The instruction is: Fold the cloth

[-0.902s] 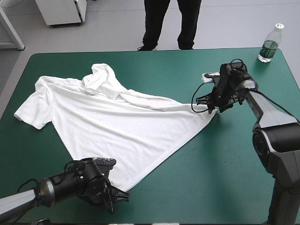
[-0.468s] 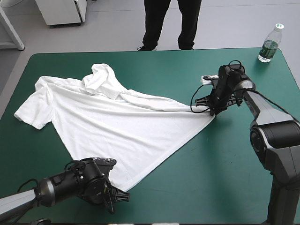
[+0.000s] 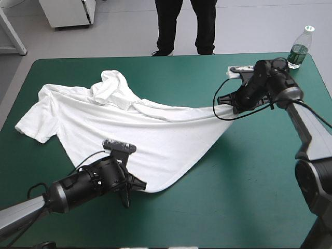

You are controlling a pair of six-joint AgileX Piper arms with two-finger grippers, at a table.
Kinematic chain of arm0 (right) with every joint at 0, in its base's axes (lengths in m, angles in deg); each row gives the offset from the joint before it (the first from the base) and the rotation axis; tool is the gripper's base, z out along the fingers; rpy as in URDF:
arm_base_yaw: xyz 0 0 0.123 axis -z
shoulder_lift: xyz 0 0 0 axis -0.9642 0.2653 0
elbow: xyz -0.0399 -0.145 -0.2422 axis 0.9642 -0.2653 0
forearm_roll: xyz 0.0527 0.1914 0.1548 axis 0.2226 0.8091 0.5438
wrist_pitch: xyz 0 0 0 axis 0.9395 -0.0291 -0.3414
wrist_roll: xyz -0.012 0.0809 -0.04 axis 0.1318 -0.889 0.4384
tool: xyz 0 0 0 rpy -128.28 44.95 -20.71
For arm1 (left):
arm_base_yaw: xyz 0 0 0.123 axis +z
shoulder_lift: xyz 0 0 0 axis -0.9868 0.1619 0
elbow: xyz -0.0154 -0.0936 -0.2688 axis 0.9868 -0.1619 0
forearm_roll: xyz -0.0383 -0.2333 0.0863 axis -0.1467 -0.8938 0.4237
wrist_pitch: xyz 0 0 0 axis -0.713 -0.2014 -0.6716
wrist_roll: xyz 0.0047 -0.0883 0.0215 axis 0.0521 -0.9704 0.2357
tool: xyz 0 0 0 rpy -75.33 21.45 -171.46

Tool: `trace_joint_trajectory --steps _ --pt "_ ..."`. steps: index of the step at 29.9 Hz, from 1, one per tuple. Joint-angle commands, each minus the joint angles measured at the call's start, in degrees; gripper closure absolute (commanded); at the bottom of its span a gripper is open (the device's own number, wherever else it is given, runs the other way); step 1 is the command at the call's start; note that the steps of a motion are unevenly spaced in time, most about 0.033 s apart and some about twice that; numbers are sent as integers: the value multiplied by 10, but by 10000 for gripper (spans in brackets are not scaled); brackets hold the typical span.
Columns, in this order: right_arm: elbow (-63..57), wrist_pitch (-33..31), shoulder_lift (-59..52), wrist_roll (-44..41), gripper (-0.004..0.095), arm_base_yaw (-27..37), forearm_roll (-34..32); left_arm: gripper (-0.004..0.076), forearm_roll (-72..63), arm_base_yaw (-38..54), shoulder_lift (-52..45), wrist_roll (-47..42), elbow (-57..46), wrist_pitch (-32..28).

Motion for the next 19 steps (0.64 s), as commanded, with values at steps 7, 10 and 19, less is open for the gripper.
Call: trace_joint_trajectory --steps 7,10,19 --pt "61 20 -224 23 921 2 32 746 121 4 -62 133 286 83" --pt "118 17 -251 25 921 2 37 746 125 4 -63 196 381 83" --pt "359 -10 -262 39 920 2 58 746 212 4 -43 333 652 83"
